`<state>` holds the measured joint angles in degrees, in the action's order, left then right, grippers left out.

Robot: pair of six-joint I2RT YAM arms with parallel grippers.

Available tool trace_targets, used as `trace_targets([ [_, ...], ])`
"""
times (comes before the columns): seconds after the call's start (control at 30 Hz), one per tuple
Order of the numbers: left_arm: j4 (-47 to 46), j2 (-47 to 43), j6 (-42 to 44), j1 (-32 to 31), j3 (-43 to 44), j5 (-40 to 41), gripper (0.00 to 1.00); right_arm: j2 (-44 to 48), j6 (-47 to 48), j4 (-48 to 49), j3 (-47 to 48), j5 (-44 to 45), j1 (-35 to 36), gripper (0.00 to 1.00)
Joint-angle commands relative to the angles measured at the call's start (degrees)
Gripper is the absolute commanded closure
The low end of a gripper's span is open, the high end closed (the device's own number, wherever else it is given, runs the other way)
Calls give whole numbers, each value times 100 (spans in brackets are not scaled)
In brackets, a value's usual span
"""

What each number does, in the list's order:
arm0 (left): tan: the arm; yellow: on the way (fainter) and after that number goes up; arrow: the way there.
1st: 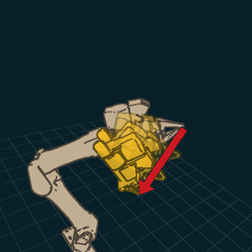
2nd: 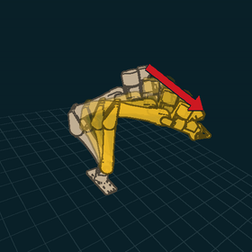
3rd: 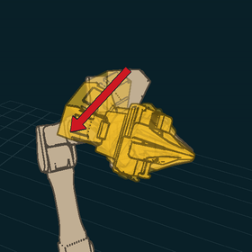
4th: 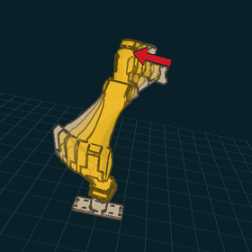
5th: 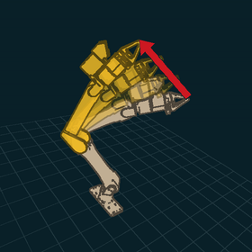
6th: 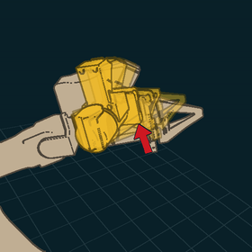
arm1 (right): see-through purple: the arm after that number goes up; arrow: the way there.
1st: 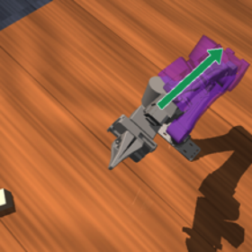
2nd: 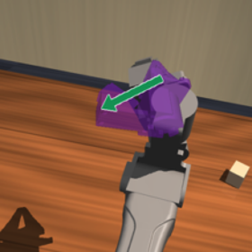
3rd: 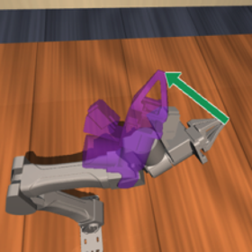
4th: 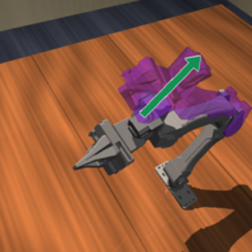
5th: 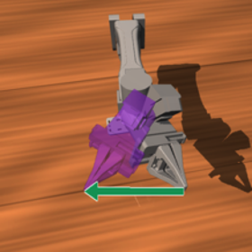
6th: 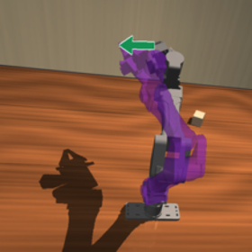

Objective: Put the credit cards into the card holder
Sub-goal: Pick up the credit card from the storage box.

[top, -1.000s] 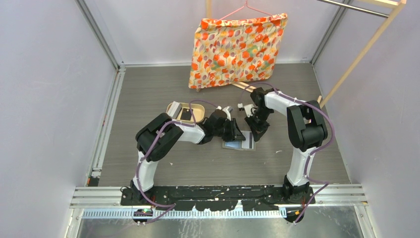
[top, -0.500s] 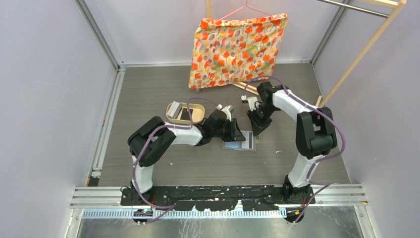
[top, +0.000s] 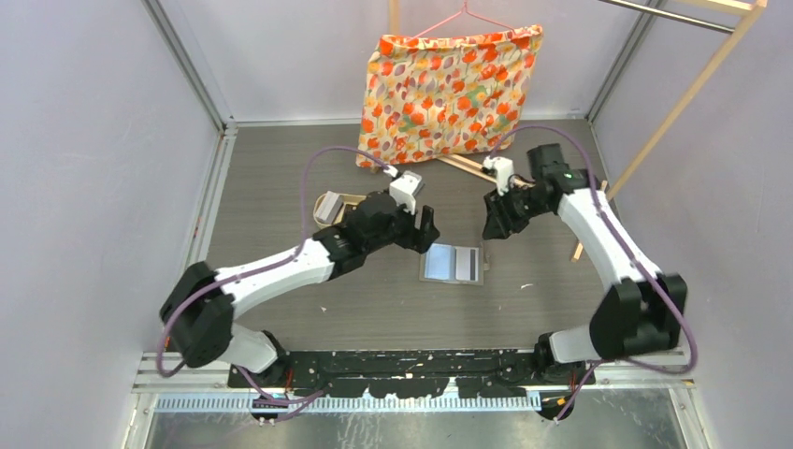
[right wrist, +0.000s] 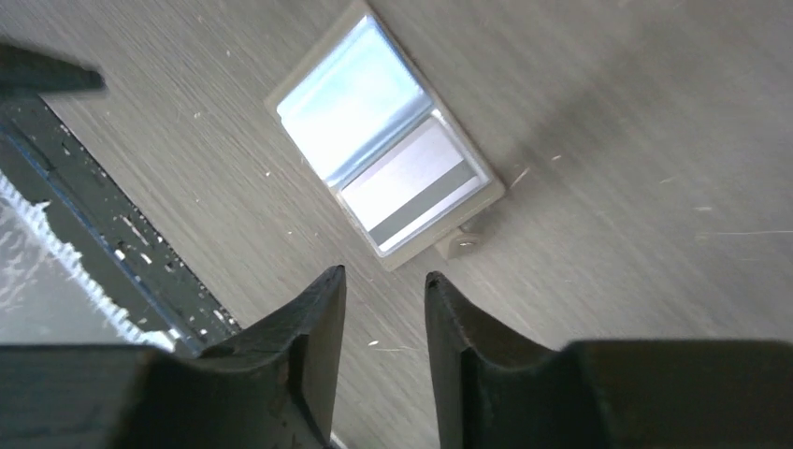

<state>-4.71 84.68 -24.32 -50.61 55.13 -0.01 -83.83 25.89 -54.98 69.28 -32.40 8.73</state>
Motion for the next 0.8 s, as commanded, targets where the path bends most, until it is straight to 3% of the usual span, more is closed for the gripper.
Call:
trace_targets([
  [0.0,392,-911,1873,102,-114,1245,16,1060,225,637,-173,-567,-182,50],
  [0.07,604,-1098,2108,334,-20,1203,7,1208,166,676,3,-741,-185,30],
  [0.17,1238,-1102,2523,693,378,1126,3,1154,327,417,540,-1243,-173,13],
  [0.27,2091,-766,2868,944,911,1623,1,935,608,20,886,-1642,-171,11],
  [0.4,2582,-101,3318,1333,1361,2557,0,701,920,18,453,-1619,-272,11],
  [0.6,2617,711,3315,2199,1836,1862,0,439,1128,-134,148,-1478,-398,12],
  [0.77,2249,1099,3241,2336,1742,1947,0,246,1074,-134,152,-1351,-399,13],
])
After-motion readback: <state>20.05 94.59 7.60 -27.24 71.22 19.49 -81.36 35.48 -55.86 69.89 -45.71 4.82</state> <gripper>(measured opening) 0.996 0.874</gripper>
